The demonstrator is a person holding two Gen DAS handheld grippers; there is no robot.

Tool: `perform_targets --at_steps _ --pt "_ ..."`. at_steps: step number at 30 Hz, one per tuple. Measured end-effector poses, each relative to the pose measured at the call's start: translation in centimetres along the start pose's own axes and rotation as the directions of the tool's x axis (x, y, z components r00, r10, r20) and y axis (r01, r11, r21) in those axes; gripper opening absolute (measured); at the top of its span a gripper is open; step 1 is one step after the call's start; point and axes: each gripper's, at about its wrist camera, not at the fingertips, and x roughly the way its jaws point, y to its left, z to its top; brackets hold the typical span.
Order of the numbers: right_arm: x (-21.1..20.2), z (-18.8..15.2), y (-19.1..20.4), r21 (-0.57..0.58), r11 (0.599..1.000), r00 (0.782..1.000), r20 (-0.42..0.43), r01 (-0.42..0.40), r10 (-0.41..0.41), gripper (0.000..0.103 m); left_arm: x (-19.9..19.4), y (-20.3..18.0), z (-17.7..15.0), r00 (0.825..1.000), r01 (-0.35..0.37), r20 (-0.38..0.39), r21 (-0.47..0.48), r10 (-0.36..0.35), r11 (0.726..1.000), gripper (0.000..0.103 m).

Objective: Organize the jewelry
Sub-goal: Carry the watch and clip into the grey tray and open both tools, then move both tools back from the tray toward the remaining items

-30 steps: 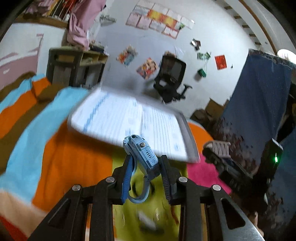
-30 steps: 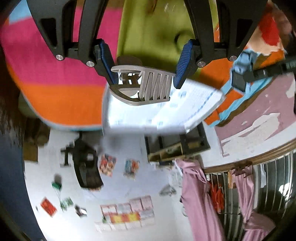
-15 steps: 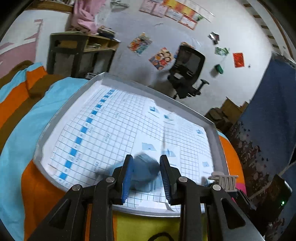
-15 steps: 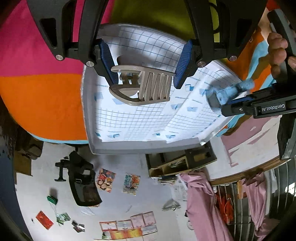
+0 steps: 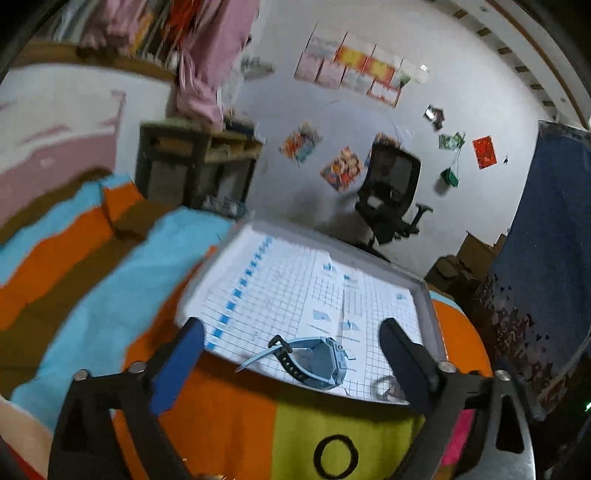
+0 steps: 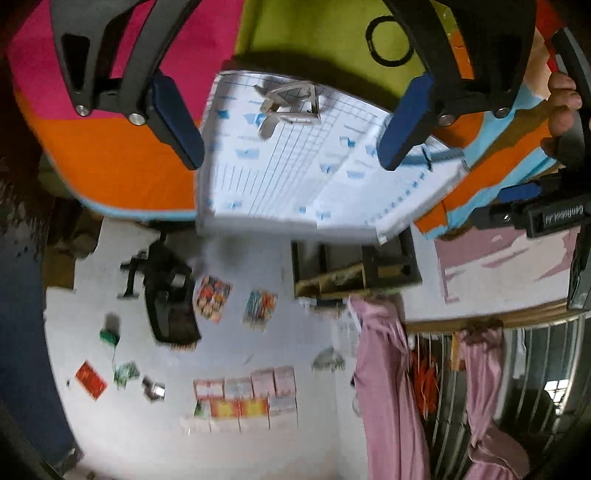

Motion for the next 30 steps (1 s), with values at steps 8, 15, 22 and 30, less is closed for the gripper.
perform_targets --at_steps 8,15,22,30 --pt "-10.3 2.8 0.5 -0.028 1.000 0.986 0.169 0.009 -0.004 0.102 -10.3 -1.8 -1.4 0.985 -0.056 0.168 0.092 0.040 0.994 0.103" --pt "-19.0 1.8 1.2 -0.032 0.999 0.974 0.227 0.009 -0.001 0.102 -18.6 -3.1 -4.5 0.974 -0.057 0.224 0.137 0.025 0.989 0.103" --pt "-26.0 -1.4 1.6 -0.034 0.999 0.976 0.216 0.017 -0.009 0.102 -24.4 -2.6 -8.5 0.968 -0.073 0.248 0.135 0.038 0.988 0.103" --pt "-30.4 -4.6 1.6 -0.013 1.000 0.989 0.148 0.028 -0.026 0.102 -27.9 -1.0 -12.8 0.980 -0.084 0.191 0.127 0.059 0.988 0.103"
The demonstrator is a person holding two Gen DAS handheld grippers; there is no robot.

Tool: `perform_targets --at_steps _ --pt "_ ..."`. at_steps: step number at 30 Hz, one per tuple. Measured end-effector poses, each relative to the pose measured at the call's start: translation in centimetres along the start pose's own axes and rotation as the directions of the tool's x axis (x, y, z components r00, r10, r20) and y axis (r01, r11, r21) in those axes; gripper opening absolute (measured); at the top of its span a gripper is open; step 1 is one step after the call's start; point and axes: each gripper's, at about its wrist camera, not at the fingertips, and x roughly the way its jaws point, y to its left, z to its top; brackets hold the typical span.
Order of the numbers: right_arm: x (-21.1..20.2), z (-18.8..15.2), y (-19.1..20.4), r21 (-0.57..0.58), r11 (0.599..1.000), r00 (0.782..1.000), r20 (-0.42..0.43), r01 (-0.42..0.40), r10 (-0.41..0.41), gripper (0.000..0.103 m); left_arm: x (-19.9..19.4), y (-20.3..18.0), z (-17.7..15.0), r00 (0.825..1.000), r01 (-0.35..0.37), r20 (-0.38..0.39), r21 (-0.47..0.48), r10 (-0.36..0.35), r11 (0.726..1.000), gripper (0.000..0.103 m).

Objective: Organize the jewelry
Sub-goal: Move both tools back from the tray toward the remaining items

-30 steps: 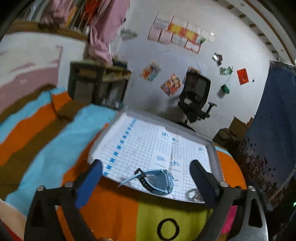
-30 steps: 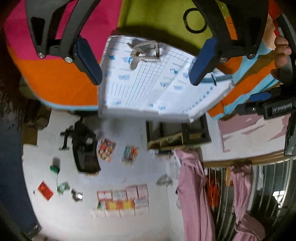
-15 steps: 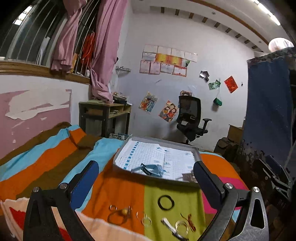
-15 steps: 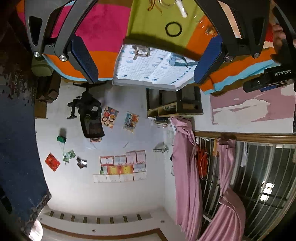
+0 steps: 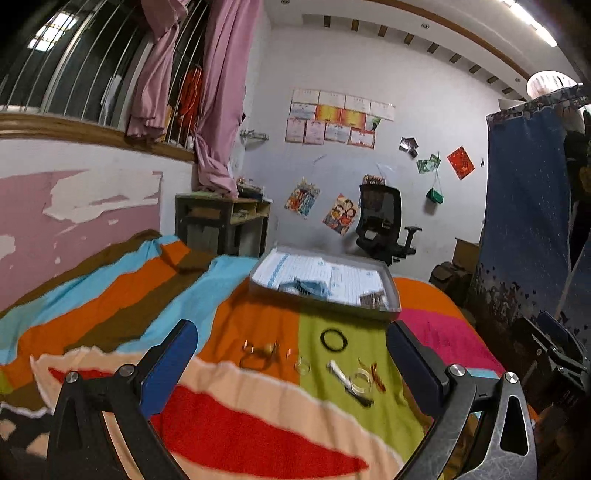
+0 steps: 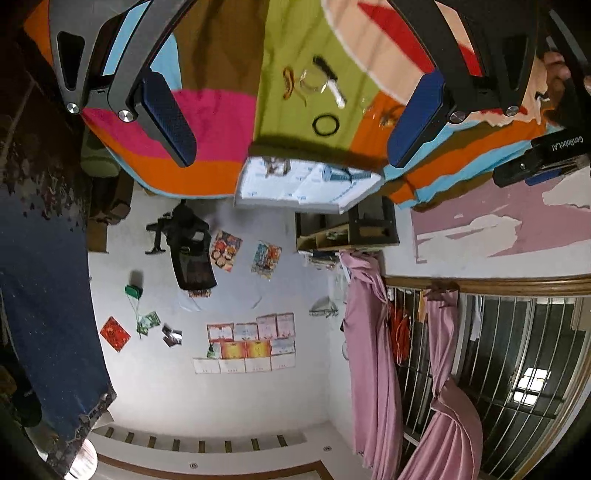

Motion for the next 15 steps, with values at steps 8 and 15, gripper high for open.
perform_targets --at_steps 8,15 --pt "-1.3 -2.6 -0.5 0.002 0.999 0.988 -0.151 0.035 -0.035 0.102 -1.1 1.1 -3.6 0.992 -0.026 -0.121 -0.049 0.020 0.998 0.103" --pt "-1.4 -2.8 -1.1 0.009 0.999 0.982 -0.184 0.050 -0.047 0.102 -0.5 0.9 -3.6 0.986 -0.021 -0.164 -0.012 0.018 1.000 0.103"
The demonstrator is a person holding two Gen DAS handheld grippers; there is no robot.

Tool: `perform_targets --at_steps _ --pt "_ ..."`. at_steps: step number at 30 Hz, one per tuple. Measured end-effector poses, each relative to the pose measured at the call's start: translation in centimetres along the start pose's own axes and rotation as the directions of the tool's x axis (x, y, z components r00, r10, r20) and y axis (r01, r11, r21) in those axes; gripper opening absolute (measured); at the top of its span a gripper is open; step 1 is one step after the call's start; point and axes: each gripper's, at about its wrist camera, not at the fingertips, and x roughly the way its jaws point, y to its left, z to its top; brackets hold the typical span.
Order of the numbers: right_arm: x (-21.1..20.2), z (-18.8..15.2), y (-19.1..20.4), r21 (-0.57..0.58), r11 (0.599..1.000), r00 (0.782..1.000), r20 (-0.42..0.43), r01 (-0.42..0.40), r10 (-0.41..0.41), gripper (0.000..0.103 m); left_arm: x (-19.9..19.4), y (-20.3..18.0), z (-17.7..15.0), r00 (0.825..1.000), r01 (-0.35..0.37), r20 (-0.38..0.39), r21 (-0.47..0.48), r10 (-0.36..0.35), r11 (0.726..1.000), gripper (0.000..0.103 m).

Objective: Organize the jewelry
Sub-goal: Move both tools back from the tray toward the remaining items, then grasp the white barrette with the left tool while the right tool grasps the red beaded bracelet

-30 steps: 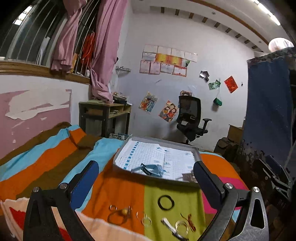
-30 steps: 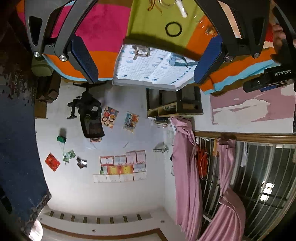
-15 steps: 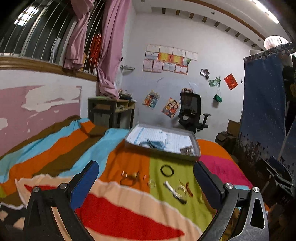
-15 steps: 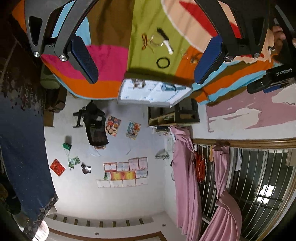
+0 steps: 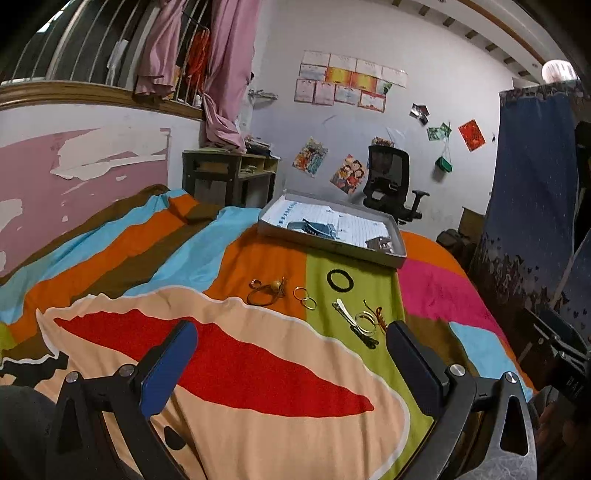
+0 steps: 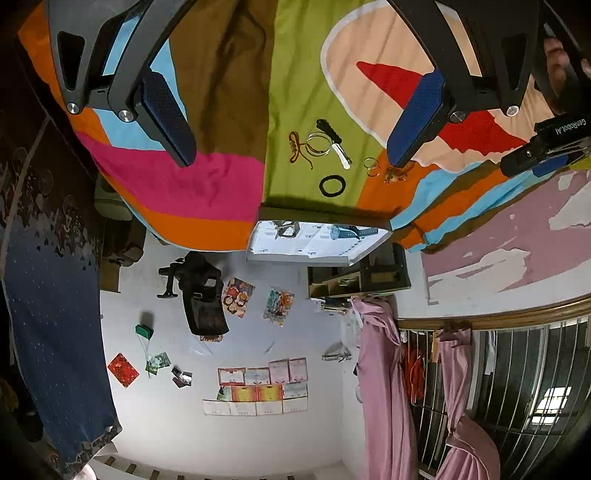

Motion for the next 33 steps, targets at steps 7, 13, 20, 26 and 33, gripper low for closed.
perform_targets --at_steps 7,13,20,26,33 --pt "1.9 2.2 -1.0 -0.019 1.000 1.000 -0.002 -0.015 0.015 0.102 2.6 0.0 1.7 0.996 0.035 -0.083 0.028 -0.033 0.999 0.103" --pt "6.5 4.7 -2.2 -0.053 0.997 0.995 -0.085 -0.055 0.051 0.102 7.1 -0.3 3.6 0.978 0.111 -0.183 0.034 -0.103 0.993 0.103" --pt "13.4 5.2 -2.8 -0.042 0.993 0.976 -0.192 -0.113 0.103 0.101 13.8 -2.0 4.7 0.954 0.188 -0.251 0.088 -0.161 0.978 0.103" --pt "20.3 4.7 -3.2 0.006 0.986 0.941 -0.300 -0.164 0.158 0.076 19.5 -4.1 4.5 0.920 0.277 -0.317 0.109 -0.231 0.955 0.083" --pt "26.1 1.7 -2.6 0.048 0.972 0.875 -0.428 -0.229 0.227 0.048 24.4 -5.3 3.4 0.875 0.348 -0.384 0.074 -0.295 0.935 0.060"
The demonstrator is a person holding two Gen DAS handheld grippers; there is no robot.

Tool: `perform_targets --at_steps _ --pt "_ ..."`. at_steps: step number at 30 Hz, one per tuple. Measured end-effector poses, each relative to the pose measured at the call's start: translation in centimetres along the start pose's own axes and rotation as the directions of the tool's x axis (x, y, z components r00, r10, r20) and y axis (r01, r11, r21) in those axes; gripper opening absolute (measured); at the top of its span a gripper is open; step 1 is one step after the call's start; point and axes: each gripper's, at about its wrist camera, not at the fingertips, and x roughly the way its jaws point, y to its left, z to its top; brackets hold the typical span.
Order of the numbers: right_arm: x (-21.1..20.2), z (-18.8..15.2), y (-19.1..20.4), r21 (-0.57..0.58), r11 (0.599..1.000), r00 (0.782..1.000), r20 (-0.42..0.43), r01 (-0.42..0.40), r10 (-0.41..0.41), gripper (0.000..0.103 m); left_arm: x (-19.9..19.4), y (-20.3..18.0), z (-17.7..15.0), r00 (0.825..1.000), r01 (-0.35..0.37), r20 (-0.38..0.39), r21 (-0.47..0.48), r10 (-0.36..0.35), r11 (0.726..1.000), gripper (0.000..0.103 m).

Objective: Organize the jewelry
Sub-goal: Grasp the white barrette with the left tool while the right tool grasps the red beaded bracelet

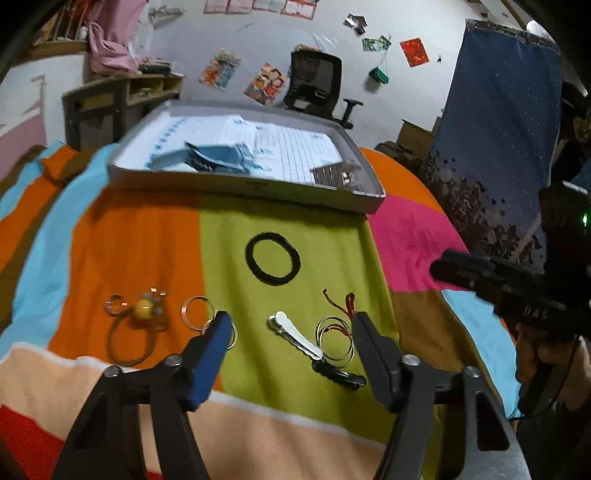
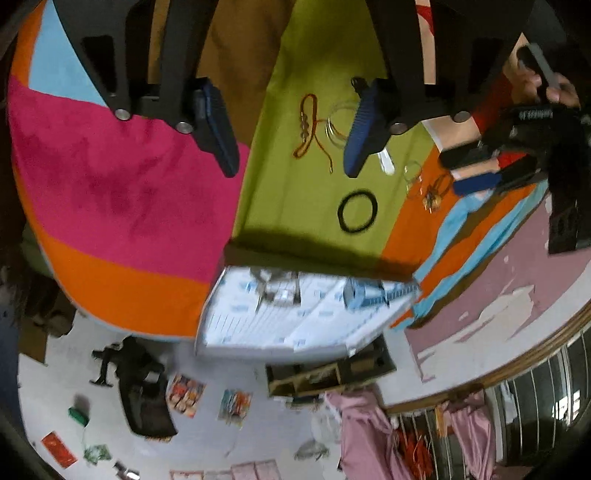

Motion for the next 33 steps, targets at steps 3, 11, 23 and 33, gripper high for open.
perform_targets --at_steps 3,11,23,33 --pt "2.1 -1.1 0.1 -0.022 1.000 0.997 -0.071 -0.012 0.011 0.040 1.9 0.5 -0.5 0.999 0.027 -0.037 -0.021 -0.028 0.999 0.051" --pt "7.6 -3.8 1.5 -0.037 0.998 0.967 -0.251 -0.056 0.045 0.034 6.1 1.6 -1.7 0.990 0.067 -0.120 -0.088 -0.077 0.994 0.038" --pt "11.6 -4.8 4.0 -0.039 0.998 0.954 -0.297 -0.049 0.035 0.023 7.8 2.5 -1.7 0.984 0.091 -0.134 -0.162 -0.114 0.983 0.017" --pt "9.6 -3.3 4.2 -0.034 0.999 0.979 -0.205 -0.016 0.008 0.006 6.2 1.5 -1.1 0.987 0.122 -0.089 -0.127 -0.133 0.984 0.010"
